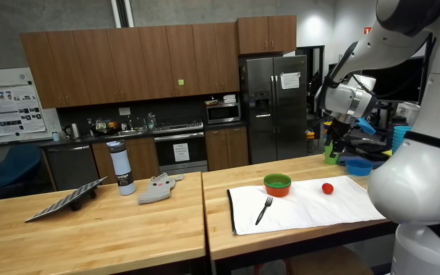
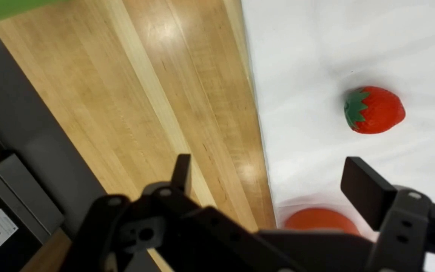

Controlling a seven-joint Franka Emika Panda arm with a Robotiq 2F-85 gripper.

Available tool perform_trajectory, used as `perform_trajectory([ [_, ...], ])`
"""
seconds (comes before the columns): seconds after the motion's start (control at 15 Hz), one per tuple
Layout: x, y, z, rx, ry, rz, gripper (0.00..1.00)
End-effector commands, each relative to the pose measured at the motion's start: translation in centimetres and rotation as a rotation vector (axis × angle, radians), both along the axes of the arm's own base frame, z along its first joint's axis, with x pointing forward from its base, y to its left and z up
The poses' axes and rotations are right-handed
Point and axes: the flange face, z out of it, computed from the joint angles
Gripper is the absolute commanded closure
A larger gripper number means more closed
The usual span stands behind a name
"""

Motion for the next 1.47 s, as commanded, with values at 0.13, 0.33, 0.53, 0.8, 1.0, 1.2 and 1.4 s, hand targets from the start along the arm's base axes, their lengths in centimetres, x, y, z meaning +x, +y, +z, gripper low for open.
perform_trajectory([
  [0.13,1.0,-1.3,-0.4,-0.094,0.094,0.145,0.0],
  [0.33,1.3,-2.2,-0.4,-0.139,0.105,0.217,0.0],
  [0.53,1.4,-3.2,-0.3,-0.159,0.085,0.296,0.0],
  [0.8,1.2,-4.9,-0.1,-0.201,0.049,0.369,0.0],
  [1.0,0.9,-6.7,-0.4,-0.211,0.041,0.379,0.0],
  [1.2,0.2,-9.0,-1.1,-0.191,0.007,0.286,0.0],
  [1.4,-0.3,-10.9,-2.4,-0.162,-0.002,0.218,0.0],
])
